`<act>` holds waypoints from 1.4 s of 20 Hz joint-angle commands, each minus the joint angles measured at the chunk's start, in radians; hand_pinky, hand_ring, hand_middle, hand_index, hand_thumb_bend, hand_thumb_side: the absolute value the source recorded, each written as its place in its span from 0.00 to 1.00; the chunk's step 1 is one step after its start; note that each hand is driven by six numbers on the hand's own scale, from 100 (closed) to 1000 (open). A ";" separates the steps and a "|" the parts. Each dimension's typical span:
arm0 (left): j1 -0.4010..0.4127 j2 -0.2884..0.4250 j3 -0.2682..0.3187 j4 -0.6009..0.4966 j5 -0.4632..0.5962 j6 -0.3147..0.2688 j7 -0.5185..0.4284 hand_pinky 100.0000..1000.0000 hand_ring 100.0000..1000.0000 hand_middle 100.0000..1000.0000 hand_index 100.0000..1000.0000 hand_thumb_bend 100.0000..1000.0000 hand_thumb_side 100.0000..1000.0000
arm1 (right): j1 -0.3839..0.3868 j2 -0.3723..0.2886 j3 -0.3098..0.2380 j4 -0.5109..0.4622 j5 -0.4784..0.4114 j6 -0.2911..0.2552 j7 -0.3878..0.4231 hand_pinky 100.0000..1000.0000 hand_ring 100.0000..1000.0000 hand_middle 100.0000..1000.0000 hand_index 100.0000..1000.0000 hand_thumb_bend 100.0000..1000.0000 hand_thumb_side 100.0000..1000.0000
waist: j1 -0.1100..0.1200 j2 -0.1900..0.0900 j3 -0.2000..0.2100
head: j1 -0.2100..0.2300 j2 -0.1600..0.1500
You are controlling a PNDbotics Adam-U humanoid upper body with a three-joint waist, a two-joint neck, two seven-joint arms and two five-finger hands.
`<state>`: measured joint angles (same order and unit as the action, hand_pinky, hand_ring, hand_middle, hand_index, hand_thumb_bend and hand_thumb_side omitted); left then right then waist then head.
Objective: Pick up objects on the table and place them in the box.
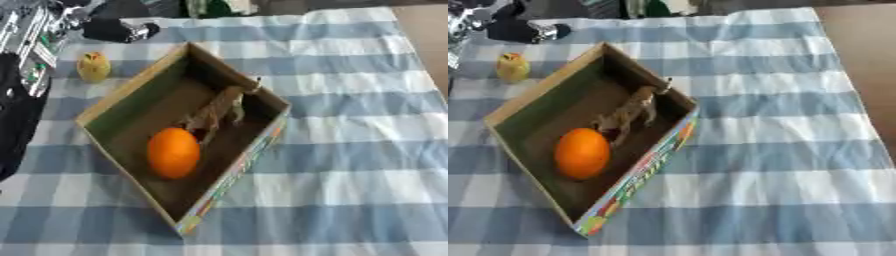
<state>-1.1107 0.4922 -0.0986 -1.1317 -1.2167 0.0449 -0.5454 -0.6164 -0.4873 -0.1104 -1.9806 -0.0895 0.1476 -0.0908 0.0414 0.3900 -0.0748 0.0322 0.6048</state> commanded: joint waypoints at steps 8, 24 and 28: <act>-0.020 0.048 0.045 0.052 -0.061 0.039 -0.092 0.64 0.83 0.78 0.93 0.46 0.90 | -0.013 -0.023 -0.008 -0.019 0.008 0.003 0.000 0.78 0.94 0.62 0.82 0.09 0.54 | 0.000 -0.019 0.001 | -0.009 -0.017; 0.009 0.061 0.069 0.121 -0.084 0.059 -0.139 0.60 0.81 0.75 0.90 0.32 0.74 | -0.010 -0.023 -0.013 -0.019 0.010 0.006 -0.001 0.78 0.94 0.62 0.82 0.10 0.54 | -0.002 -0.012 0.002 | -0.011 -0.020; 0.013 0.049 0.069 0.137 -0.059 0.068 -0.111 0.58 0.78 0.71 0.87 0.25 0.67 | -0.012 -0.023 -0.013 -0.019 0.010 0.007 0.000 0.78 0.94 0.62 0.82 0.10 0.54 | -0.002 -0.008 0.000 | -0.010 -0.023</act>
<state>-1.0822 0.5259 -0.0398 -0.9890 -1.2832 0.1103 -0.6664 -0.6159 -0.4874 -0.1116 -1.9806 -0.0886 0.1530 -0.0902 0.0414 0.4028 -0.0742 0.0233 0.5941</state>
